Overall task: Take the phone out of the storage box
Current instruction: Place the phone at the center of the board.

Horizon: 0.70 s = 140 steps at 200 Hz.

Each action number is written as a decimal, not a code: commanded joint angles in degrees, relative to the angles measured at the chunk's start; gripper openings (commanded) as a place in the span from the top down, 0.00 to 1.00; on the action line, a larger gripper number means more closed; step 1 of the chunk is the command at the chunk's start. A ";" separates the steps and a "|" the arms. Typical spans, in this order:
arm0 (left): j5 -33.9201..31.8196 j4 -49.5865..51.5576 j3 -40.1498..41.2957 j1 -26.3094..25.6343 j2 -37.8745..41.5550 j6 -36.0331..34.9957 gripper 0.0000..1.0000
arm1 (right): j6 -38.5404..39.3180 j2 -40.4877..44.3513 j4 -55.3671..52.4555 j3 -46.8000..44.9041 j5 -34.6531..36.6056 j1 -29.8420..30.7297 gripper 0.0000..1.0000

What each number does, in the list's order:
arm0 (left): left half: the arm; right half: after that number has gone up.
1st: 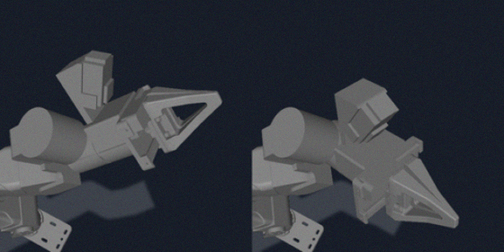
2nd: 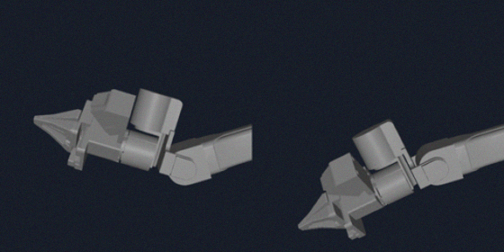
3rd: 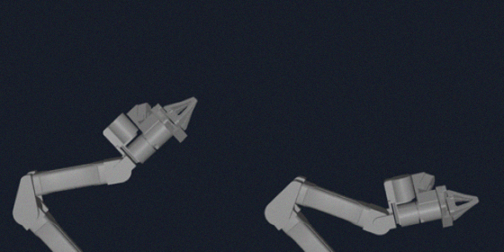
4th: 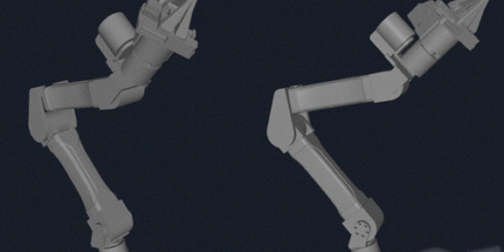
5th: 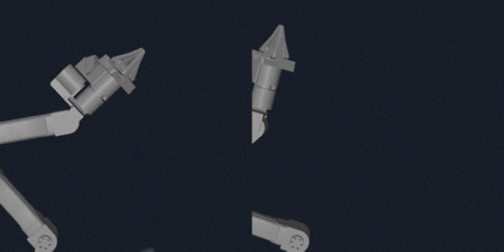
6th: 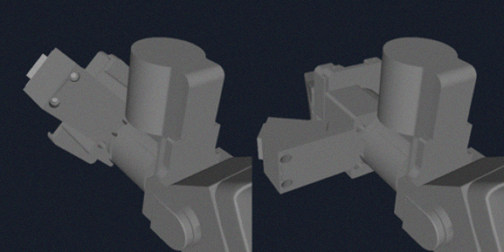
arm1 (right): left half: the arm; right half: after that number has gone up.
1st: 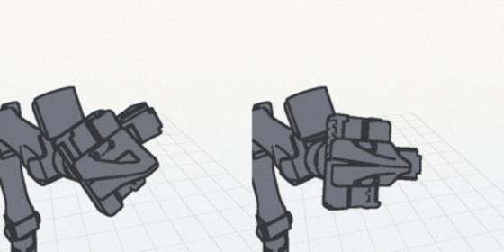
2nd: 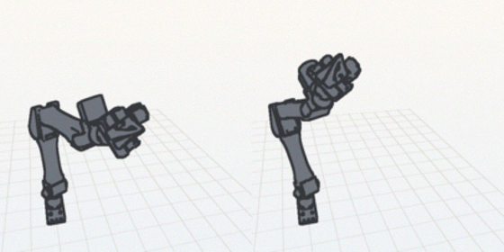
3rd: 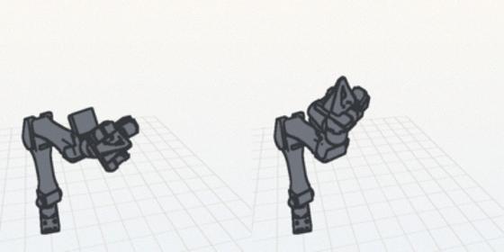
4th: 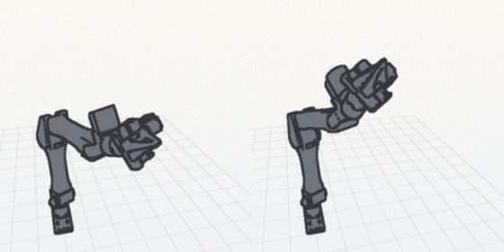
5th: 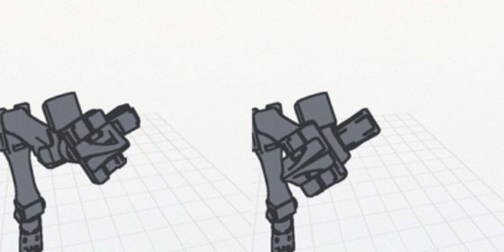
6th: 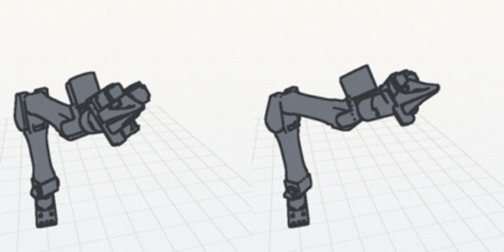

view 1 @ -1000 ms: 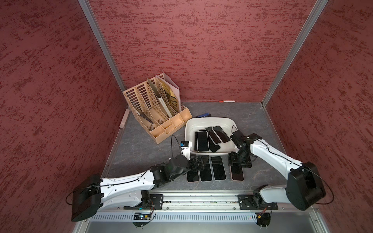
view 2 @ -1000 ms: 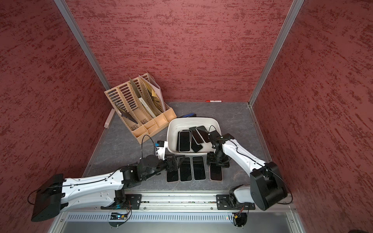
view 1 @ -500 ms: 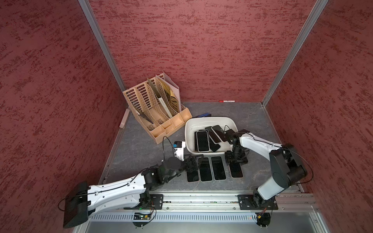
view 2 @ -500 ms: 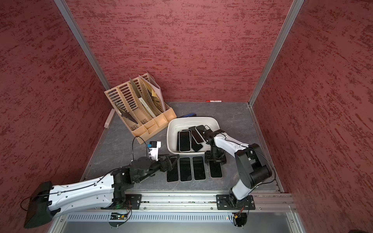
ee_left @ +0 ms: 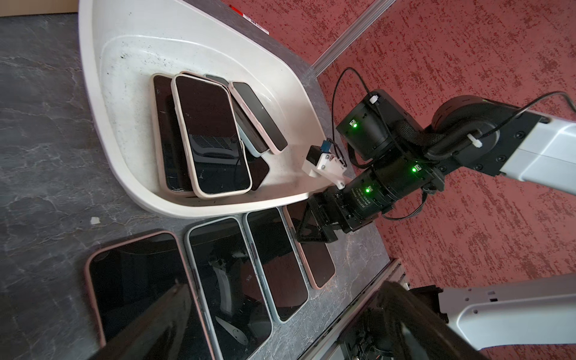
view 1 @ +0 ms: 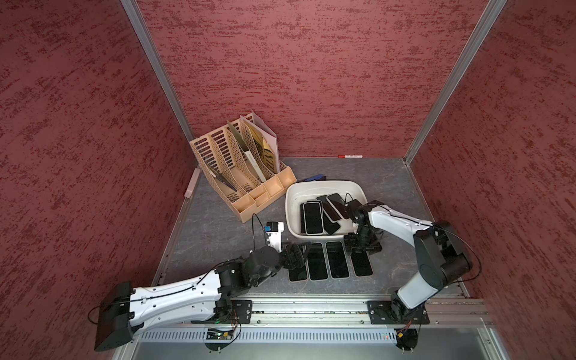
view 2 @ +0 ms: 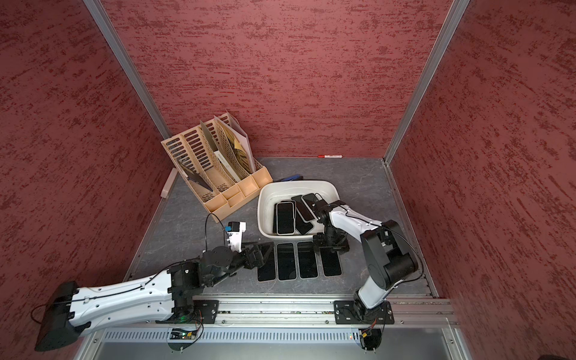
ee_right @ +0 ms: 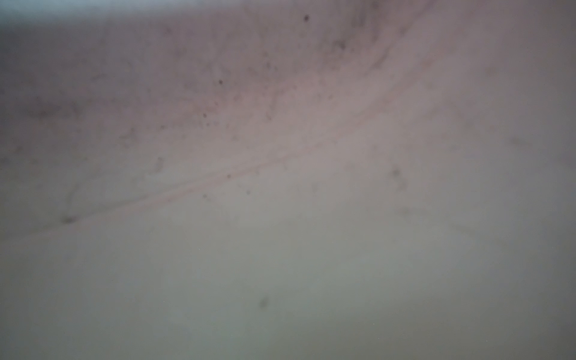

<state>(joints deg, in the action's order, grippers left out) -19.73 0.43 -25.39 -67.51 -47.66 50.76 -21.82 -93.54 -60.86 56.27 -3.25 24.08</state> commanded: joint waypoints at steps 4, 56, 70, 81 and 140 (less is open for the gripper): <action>-1.04 0.63 -0.97 -0.17 -1.19 0.18 0.00 | -0.10 3.39 1.62 0.02 1.53 0.13 0.09; -1.01 0.49 -2.24 -0.17 -3.05 0.23 0.00 | 0.38 14.85 -4.35 6.40 -2.23 0.18 0.08; -1.24 -0.11 -2.05 -0.17 -3.29 0.48 0.00 | 0.18 16.55 -5.19 8.47 -4.00 0.12 0.08; -1.28 -0.46 -1.98 -0.17 -3.45 0.48 0.00 | -0.36 17.27 -5.43 10.09 -5.09 0.17 0.08; -1.92 -0.31 -2.61 0.36 -2.52 0.64 0.00 | -2.91 12.42 -2.07 16.59 -7.00 0.85 0.09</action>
<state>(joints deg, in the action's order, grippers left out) -20.05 0.38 -26.11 -67.46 -51.42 51.00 -23.53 -77.82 -64.07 69.56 -9.98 24.16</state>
